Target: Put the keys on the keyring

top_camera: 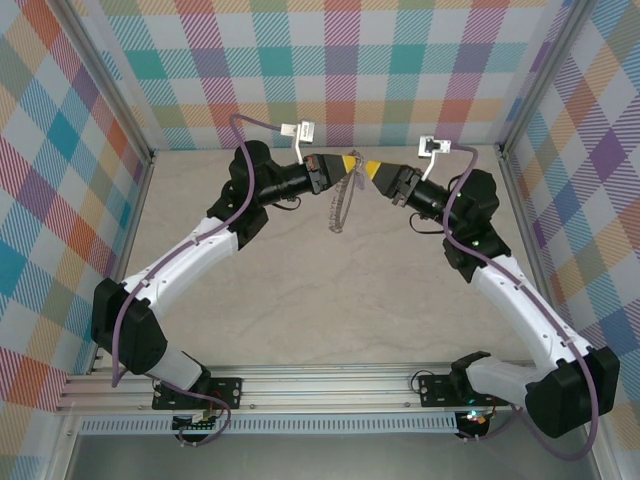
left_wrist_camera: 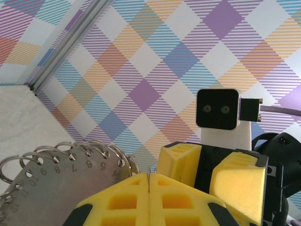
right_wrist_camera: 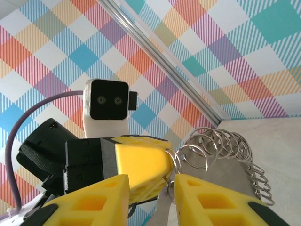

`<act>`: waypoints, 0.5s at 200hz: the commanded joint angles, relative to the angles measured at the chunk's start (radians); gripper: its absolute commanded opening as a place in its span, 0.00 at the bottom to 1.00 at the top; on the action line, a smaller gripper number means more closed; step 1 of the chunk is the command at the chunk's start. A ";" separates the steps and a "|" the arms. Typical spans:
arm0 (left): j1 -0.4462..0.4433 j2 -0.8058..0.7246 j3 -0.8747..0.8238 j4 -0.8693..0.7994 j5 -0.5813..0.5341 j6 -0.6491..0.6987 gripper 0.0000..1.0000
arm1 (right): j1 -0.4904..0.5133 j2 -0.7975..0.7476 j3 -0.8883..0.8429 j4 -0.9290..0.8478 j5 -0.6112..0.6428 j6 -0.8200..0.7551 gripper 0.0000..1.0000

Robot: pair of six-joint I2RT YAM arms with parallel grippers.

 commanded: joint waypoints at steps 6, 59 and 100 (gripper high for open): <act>-0.001 -0.037 0.004 0.065 -0.002 -0.022 0.00 | -0.005 0.022 0.029 0.095 -0.026 0.039 0.30; -0.002 -0.041 0.002 0.066 0.012 -0.023 0.00 | -0.005 0.073 0.031 0.149 -0.041 0.074 0.30; -0.002 -0.041 -0.003 0.061 0.014 -0.018 0.00 | -0.005 0.103 0.038 0.188 -0.062 0.098 0.26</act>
